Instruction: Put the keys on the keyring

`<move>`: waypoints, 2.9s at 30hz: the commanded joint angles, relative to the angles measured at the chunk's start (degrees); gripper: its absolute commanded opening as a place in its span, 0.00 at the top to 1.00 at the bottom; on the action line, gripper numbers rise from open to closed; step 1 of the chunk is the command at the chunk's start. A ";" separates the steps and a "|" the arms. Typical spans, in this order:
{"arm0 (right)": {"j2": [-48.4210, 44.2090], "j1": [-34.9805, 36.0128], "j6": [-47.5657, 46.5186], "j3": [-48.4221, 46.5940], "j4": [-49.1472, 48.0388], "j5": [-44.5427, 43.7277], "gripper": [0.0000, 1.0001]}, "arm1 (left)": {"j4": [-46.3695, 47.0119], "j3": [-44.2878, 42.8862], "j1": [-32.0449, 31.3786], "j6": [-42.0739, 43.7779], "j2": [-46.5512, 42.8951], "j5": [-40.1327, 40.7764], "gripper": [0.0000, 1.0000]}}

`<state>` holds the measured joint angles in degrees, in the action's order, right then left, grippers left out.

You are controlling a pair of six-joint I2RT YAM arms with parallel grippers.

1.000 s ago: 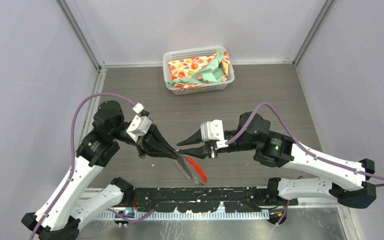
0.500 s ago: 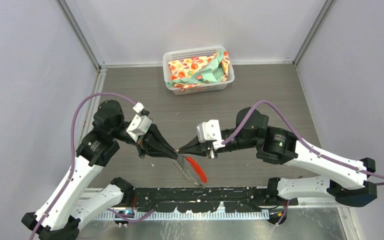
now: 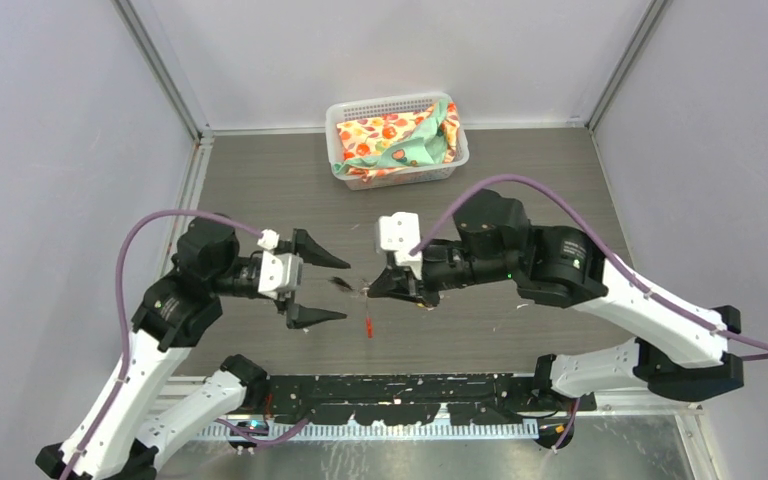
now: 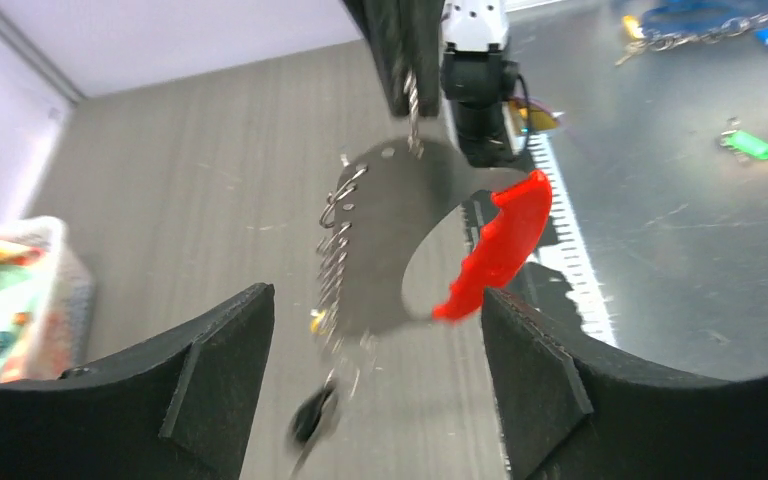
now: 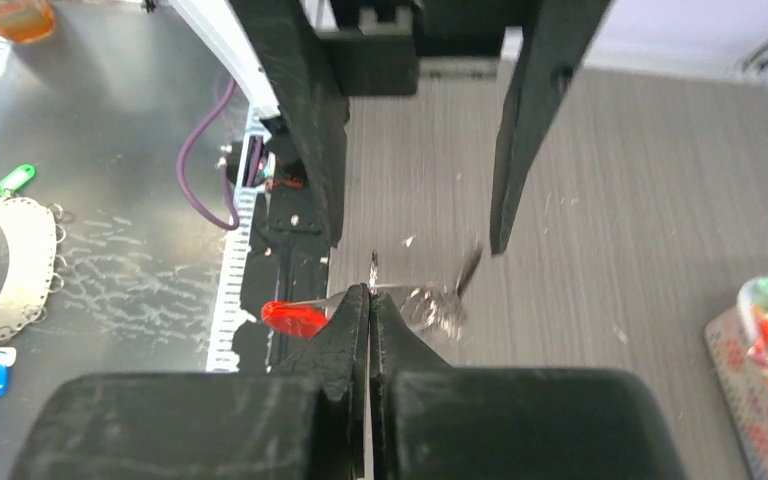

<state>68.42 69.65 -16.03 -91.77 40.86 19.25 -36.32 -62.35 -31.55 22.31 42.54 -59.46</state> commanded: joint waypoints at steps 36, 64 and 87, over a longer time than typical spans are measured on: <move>20.76 2.04 10.30 -26.52 24.36 -6.53 0.99 | -2.11 -3.95 -0.18 -1.41 2.81 -5.69 0.89; 26.22 4.53 11.93 -34.73 28.91 -9.51 0.99 | -10.40 -4.50 -0.99 2.42 5.20 -5.96 0.89; -17.46 4.42 12.85 16.71 -25.78 -11.25 0.34 | 28.76 0.56 -1.63 -31.67 0.83 -14.42 1.00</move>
<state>62.94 73.89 -4.12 -86.15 41.80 6.13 -20.69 -60.71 -32.93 1.37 44.18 -68.79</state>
